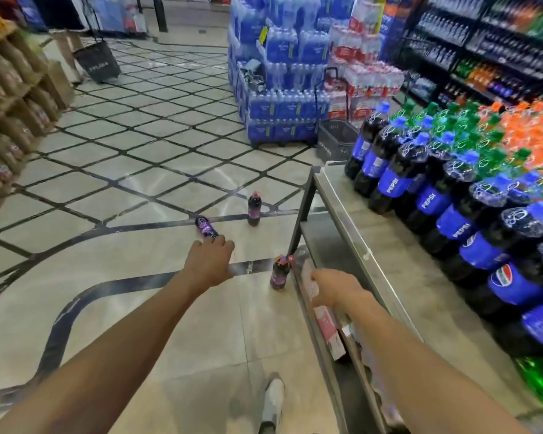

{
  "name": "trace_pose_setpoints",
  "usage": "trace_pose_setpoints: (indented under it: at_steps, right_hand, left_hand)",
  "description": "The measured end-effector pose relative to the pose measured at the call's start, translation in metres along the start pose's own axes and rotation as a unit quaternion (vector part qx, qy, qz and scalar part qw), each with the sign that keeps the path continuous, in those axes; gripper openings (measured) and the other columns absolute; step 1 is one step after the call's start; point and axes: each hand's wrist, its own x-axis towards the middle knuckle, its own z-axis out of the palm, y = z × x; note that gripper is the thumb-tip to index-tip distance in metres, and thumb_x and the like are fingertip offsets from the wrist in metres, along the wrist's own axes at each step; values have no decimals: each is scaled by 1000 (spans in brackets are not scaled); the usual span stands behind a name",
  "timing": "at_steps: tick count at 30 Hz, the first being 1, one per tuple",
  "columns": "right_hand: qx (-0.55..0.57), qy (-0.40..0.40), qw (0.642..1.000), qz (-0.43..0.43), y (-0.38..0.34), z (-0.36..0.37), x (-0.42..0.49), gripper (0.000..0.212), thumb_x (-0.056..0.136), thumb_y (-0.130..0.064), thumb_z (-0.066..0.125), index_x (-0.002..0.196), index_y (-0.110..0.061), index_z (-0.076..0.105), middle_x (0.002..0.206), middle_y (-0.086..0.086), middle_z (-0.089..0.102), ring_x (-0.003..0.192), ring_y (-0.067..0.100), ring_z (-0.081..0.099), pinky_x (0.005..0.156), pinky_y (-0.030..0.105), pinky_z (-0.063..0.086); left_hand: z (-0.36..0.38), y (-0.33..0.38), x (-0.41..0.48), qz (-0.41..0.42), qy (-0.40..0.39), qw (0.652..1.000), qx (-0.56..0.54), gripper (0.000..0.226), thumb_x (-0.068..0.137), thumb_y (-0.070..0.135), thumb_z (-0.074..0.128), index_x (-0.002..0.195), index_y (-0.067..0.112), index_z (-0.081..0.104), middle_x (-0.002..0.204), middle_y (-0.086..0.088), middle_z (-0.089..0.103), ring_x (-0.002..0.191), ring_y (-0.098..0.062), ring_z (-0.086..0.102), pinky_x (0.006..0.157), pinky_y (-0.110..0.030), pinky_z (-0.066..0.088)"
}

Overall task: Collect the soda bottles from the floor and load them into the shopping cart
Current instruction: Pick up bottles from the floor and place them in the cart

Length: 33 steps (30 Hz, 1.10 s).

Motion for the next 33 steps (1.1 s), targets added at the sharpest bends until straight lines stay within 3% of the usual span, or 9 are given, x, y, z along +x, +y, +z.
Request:
trace_pose_setpoints:
  at_steps: [5, 14, 22, 26, 30, 33]
  right_hand:
    - [12, 15, 1000, -14, 20, -35, 72, 56, 87, -39, 78, 136, -24, 56, 132, 2, 65, 121, 28, 63, 93, 38, 50]
    - [27, -5, 999, -39, 57, -101, 228, 49, 90, -44, 70, 131, -20, 57, 128, 4, 66, 118, 30, 64, 95, 41, 55]
    - [54, -69, 996, -35, 53, -90, 328, 34, 91, -37, 69, 118, -22, 54, 124, 5, 65, 115, 31, 63, 86, 39, 50]
    - [58, -125, 990, 2, 64, -67, 364, 58, 88, -37, 74, 140, -25, 51, 137, 5, 62, 124, 30, 62, 95, 40, 52]
    - [70, -187, 979, 40, 76, -44, 398, 61, 94, -31, 69, 150, -21, 45, 150, 6, 53, 131, 31, 58, 101, 40, 50]
    - [127, -184, 972, 69, 83, -23, 427, 77, 95, -35, 72, 159, -18, 34, 155, 7, 50, 132, 32, 58, 101, 39, 48]
  left_hand:
    - [-11, 4, 81, 2, 0, 1000, 18, 62, 85, 57, 69, 134, 22, 54, 130, -4, 58, 117, -26, 56, 96, -42, 48]
    - [-52, -15, 203, -18, -19, 999, 40, 63, 90, 50, 67, 141, 19, 47, 144, -7, 50, 129, -31, 50, 105, -48, 40]
    - [-4, -31, 313, -19, -85, 996, 18, 63, 90, 51, 67, 140, 18, 49, 142, -9, 52, 127, -31, 51, 103, -47, 42]
    - [42, -32, 362, 2, -128, 992, -13, 62, 91, 54, 64, 140, 20, 50, 138, -7, 54, 122, -30, 54, 97, -45, 44]
    - [91, -34, 403, 39, -177, 983, -19, 62, 90, 55, 64, 138, 21, 47, 134, -6, 53, 121, -30, 53, 96, -44, 43]
    - [129, -31, 435, 63, -205, 977, -10, 65, 90, 55, 65, 140, 18, 46, 134, -7, 53, 121, -30, 53, 99, -45, 44]
